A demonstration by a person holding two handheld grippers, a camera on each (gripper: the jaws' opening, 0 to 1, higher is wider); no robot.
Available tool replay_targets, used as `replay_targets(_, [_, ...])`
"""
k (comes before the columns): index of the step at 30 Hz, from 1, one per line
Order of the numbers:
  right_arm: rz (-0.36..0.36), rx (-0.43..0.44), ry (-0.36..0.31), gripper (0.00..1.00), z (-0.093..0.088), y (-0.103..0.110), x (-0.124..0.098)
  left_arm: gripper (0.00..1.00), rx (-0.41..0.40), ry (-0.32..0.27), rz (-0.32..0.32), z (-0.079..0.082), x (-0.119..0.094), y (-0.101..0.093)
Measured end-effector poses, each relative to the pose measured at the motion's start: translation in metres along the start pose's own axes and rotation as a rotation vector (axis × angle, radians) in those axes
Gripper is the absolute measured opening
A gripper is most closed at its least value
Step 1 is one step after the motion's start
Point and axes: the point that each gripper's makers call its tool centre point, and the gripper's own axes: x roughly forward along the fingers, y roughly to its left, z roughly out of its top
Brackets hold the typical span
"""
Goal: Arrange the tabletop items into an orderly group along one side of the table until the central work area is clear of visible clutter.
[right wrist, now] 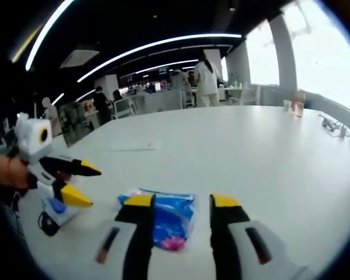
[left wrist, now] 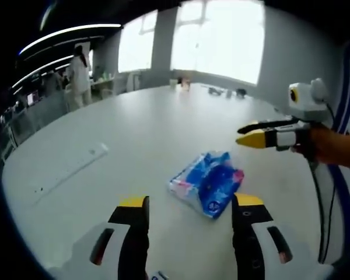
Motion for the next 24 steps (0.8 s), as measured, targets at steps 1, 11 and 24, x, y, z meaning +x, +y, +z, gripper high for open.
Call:
replay_targets(1, [0.001,0.0,-0.005,0.36,0.002,0.001,0.0,0.55,0.0,-0.01,0.003,0.003,-0.003,0.001])
replay_targets(11, [0.014,-0.001,-0.044,0.37,0.024,0.016,-0.01,0.63,-0.006,-0.085,0.033,0.024,-0.032,0.013])
replay_targets(24, [0.08,-0.034,-0.1,0.38,0.052,0.069,-0.027,0.71,-0.041,-0.177,0.112,0.037,-0.102,0.035])
